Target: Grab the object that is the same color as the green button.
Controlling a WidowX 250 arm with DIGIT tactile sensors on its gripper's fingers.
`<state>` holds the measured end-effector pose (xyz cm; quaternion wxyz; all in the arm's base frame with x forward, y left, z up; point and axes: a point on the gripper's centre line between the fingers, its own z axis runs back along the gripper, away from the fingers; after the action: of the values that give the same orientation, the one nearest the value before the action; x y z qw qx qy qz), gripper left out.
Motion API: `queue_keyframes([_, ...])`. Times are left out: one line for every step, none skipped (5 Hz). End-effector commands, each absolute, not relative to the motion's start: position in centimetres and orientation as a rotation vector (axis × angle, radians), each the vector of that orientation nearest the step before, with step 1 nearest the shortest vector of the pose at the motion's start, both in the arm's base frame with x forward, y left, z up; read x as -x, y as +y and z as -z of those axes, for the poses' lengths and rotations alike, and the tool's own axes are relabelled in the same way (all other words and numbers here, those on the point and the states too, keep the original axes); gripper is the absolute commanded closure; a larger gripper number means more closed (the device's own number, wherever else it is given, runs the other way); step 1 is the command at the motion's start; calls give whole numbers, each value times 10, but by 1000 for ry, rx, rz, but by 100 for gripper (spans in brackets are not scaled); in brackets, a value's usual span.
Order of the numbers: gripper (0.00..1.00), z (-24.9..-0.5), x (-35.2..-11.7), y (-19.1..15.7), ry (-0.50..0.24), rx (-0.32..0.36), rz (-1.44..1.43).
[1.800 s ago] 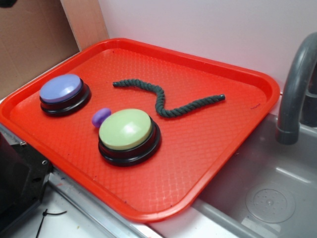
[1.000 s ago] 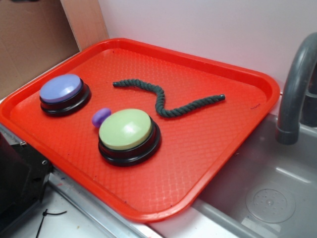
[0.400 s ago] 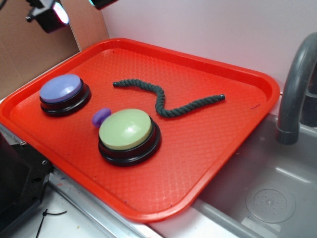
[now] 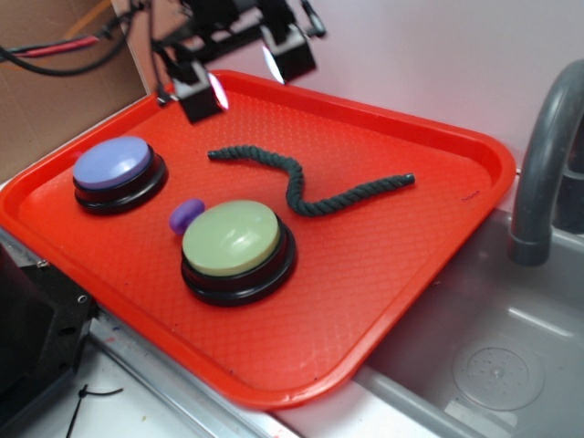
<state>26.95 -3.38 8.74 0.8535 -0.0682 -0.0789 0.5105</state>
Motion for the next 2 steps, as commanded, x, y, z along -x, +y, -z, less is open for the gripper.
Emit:
queue_keyframes([0, -53, -289, -37, -165, 150, -1050])
queue_keyframes([0, -42, -293, -33, -159, 146, -1051])
